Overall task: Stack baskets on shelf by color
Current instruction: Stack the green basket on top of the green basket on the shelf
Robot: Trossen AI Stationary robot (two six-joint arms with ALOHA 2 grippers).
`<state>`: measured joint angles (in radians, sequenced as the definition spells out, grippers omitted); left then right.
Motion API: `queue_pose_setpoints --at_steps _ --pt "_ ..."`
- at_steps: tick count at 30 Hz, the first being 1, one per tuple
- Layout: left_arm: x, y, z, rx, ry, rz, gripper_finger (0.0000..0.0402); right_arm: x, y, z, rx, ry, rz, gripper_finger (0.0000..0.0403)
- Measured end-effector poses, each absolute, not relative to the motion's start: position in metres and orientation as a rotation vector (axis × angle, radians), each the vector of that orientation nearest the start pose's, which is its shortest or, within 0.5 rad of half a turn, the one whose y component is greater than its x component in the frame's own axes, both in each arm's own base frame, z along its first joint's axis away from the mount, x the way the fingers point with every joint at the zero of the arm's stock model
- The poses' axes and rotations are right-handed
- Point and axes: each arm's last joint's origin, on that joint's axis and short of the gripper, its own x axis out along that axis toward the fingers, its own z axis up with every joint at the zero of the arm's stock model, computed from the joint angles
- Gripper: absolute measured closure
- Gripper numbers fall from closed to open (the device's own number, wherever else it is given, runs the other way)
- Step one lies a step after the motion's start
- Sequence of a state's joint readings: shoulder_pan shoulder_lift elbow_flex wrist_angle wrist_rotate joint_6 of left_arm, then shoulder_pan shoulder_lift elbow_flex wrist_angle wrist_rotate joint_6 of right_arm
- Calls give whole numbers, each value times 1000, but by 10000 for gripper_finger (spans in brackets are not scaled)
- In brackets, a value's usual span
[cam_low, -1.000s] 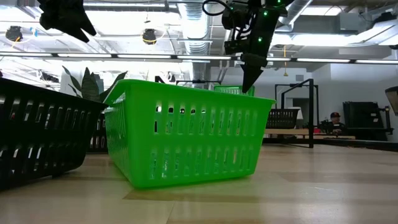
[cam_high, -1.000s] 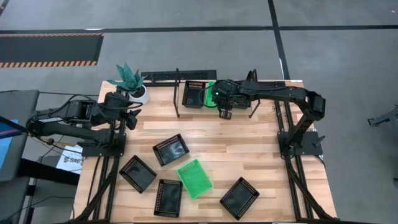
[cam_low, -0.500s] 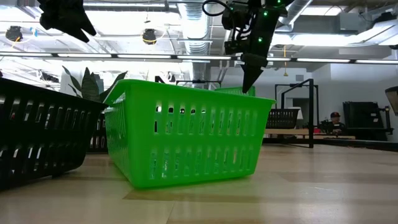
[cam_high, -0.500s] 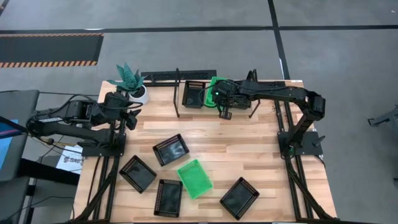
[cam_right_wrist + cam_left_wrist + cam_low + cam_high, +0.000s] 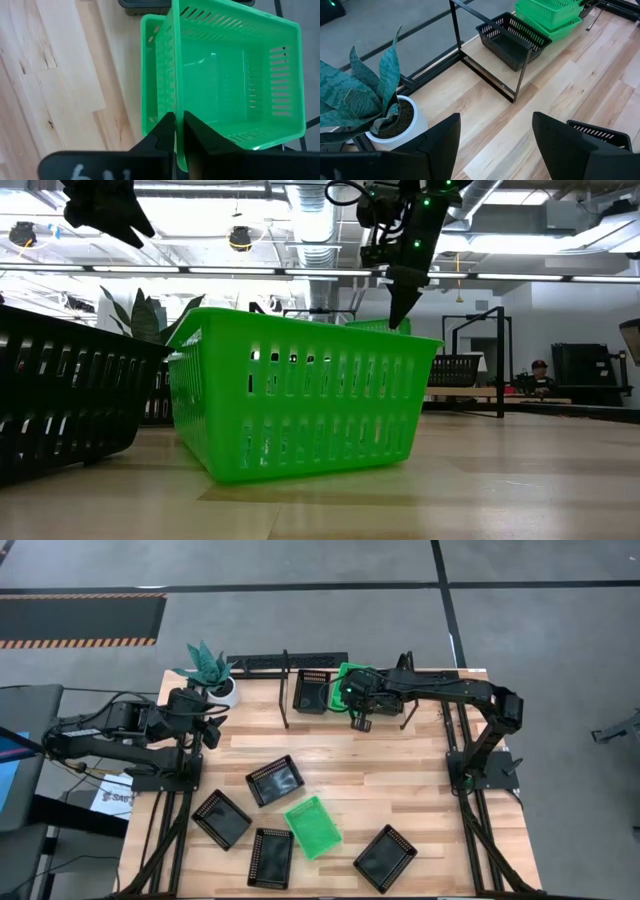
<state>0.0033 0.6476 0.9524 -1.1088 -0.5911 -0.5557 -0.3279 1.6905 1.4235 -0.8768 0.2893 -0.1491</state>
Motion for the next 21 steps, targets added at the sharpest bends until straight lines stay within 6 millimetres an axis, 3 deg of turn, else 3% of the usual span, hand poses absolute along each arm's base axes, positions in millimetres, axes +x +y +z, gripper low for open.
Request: queue_pose_setpoints --at_steps 21 --pt "89 16 327 -268 601 752 166 325 -118 273 -47 1156 -463 351"
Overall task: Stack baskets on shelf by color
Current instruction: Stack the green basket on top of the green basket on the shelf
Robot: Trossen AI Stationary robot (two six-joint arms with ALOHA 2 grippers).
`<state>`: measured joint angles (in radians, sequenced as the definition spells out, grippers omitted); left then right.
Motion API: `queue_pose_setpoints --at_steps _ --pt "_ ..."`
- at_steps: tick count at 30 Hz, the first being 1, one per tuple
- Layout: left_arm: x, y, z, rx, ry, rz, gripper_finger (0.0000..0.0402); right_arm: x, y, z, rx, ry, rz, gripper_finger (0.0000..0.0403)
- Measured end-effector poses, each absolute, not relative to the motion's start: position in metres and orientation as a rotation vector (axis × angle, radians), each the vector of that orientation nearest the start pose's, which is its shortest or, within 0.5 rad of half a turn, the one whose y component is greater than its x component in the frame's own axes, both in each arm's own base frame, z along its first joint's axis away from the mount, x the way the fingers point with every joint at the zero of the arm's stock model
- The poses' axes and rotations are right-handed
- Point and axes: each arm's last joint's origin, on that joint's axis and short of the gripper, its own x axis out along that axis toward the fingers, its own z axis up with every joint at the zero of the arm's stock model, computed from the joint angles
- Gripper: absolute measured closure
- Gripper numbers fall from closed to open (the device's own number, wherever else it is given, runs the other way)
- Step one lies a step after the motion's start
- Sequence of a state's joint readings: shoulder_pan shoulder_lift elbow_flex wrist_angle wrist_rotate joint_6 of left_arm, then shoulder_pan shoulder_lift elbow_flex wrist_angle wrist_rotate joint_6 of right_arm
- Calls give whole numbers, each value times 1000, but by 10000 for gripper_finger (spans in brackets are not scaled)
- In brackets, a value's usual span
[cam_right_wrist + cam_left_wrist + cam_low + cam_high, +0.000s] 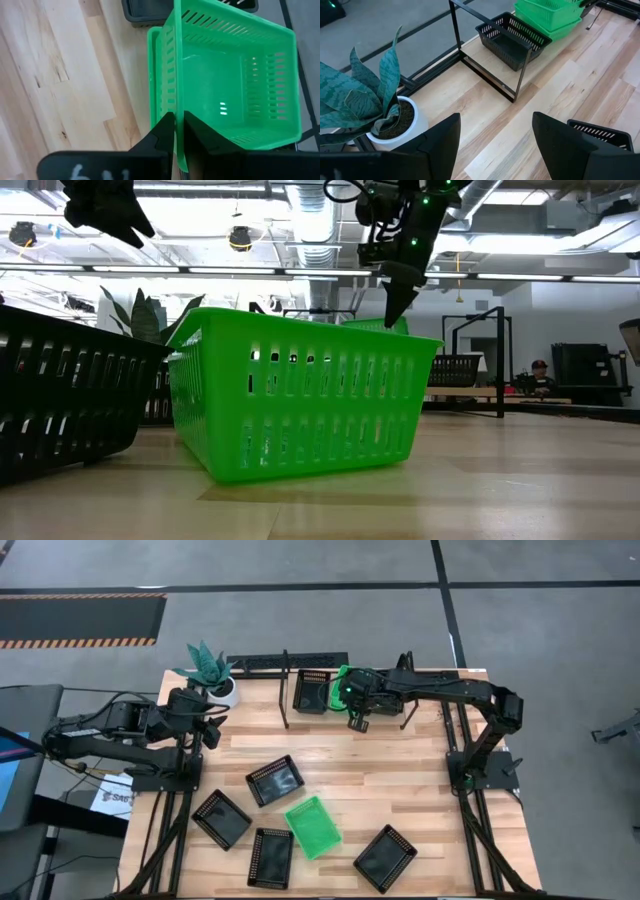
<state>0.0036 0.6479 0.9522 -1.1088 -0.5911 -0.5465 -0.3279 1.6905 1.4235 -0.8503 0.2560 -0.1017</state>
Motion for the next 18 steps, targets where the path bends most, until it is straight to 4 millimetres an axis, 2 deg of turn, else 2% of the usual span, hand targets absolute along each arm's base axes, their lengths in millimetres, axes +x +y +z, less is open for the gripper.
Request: queue_pose_setpoints --at_steps 5,13,18 --pt "89 16 327 -268 601 752 166 324 -120 273 -56 1158 -500 354" --pt "89 16 327 -267 600 752 166 324 -121 273 -85 1165 -525 382" --pt "89 16 327 -267 600 752 166 331 -124 256 -72 1216 -521 365"
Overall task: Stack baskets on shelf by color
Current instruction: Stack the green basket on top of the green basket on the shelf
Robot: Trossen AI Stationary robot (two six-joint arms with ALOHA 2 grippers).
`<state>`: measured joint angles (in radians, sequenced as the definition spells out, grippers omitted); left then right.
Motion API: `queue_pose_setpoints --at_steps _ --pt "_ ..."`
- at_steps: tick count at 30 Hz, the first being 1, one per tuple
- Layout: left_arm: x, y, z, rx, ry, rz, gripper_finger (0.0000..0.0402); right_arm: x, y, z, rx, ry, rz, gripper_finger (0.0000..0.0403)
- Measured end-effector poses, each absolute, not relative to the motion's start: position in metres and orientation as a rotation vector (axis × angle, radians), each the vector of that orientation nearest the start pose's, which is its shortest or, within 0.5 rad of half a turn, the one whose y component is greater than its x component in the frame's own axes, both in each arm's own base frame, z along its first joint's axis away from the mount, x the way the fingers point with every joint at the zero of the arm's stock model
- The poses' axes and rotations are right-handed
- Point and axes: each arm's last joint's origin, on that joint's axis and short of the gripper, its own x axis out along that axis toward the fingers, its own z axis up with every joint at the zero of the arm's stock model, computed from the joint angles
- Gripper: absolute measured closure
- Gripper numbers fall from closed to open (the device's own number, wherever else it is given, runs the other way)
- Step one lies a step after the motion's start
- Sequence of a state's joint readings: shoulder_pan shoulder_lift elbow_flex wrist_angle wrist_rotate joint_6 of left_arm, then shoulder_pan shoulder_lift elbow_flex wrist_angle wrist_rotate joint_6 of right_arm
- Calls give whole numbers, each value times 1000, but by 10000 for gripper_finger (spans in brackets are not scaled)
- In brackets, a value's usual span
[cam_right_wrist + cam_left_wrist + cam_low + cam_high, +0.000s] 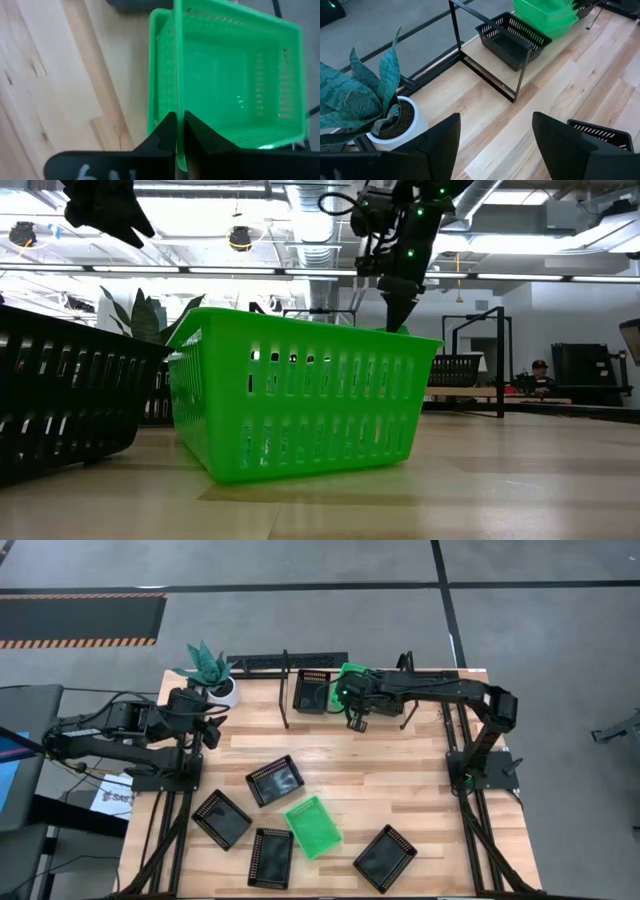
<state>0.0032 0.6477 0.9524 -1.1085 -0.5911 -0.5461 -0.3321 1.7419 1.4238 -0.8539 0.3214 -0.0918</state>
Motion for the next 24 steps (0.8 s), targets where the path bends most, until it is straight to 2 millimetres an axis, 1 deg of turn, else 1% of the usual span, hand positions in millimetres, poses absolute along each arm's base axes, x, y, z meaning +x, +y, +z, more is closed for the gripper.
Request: queue_pose_setpoints --at_steps 4,8,11,17,20,24 --pt "89 16 327 -267 601 752 166 340 -128 234 -78 1281 -517 347" --pt "89 16 327 -268 603 750 166 342 -127 228 -120 1315 -499 341" --pt "89 16 327 -268 603 750 166 344 -124 234 -128 1270 -500 338" --pt "89 16 327 -269 602 750 166 339 -116 256 -155 1224 -485 325" --pt "89 16 327 -272 601 751 166 337 -112 262 -169 1206 -474 309" --pt "89 16 327 -276 599 752 166 336 -112 262 -160 1212 -478 276"
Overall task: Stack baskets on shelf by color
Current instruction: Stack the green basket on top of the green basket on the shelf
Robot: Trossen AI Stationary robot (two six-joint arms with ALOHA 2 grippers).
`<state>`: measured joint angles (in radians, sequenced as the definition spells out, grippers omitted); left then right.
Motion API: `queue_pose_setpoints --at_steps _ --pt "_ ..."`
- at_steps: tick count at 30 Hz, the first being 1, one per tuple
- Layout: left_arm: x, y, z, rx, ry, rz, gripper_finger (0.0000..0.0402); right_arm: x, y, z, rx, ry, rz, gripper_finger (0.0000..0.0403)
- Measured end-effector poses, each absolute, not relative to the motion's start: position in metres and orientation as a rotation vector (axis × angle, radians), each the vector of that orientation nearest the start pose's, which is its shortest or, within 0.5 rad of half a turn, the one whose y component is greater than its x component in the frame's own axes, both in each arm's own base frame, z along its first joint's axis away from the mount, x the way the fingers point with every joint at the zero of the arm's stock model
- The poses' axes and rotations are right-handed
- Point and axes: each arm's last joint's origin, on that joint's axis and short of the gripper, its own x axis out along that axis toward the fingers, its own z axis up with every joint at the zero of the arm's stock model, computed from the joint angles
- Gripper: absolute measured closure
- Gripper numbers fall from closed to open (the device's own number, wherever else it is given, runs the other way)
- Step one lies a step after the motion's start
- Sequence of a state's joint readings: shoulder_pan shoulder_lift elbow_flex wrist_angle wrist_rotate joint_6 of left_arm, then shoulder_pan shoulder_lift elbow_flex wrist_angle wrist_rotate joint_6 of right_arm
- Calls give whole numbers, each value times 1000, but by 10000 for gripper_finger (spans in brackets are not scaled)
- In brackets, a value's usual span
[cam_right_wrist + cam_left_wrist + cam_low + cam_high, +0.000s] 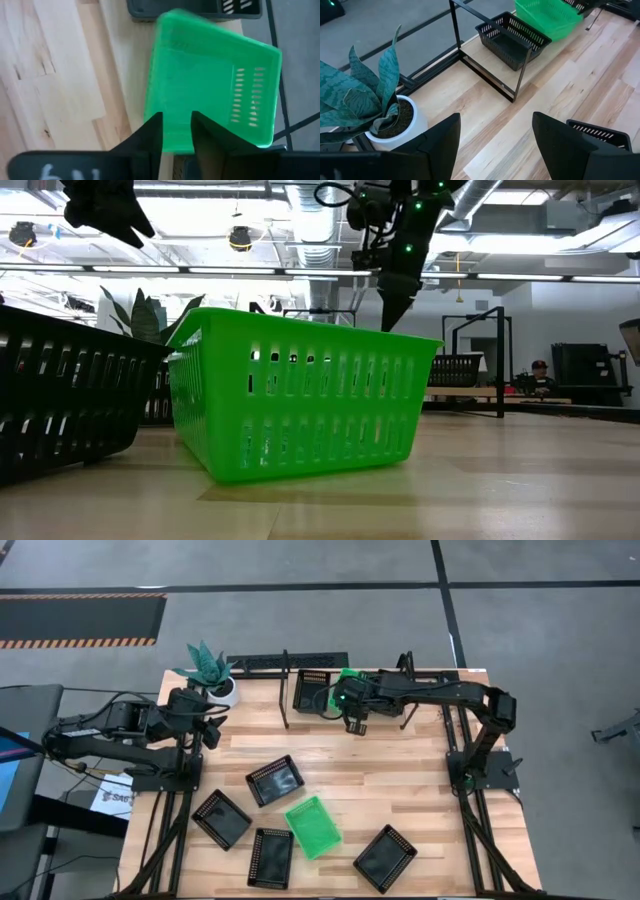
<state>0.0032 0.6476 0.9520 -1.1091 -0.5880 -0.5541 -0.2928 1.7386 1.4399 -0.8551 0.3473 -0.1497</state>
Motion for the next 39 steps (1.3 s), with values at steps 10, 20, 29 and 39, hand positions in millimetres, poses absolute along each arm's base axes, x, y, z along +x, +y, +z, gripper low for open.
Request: queue_pose_setpoints --at_steps 10,20,29,39 --pt "89 16 327 -277 599 752 166 339 -111 263 -137 1180 -418 213" --pt "89 16 327 -278 598 752 166 341 -111 262 -125 1156 -396 204" --pt "89 16 327 -280 597 753 166 350 -115 243 -111 1200 -366 202" --pt "89 16 327 -277 600 752 166 355 -122 228 -133 1238 -358 244"
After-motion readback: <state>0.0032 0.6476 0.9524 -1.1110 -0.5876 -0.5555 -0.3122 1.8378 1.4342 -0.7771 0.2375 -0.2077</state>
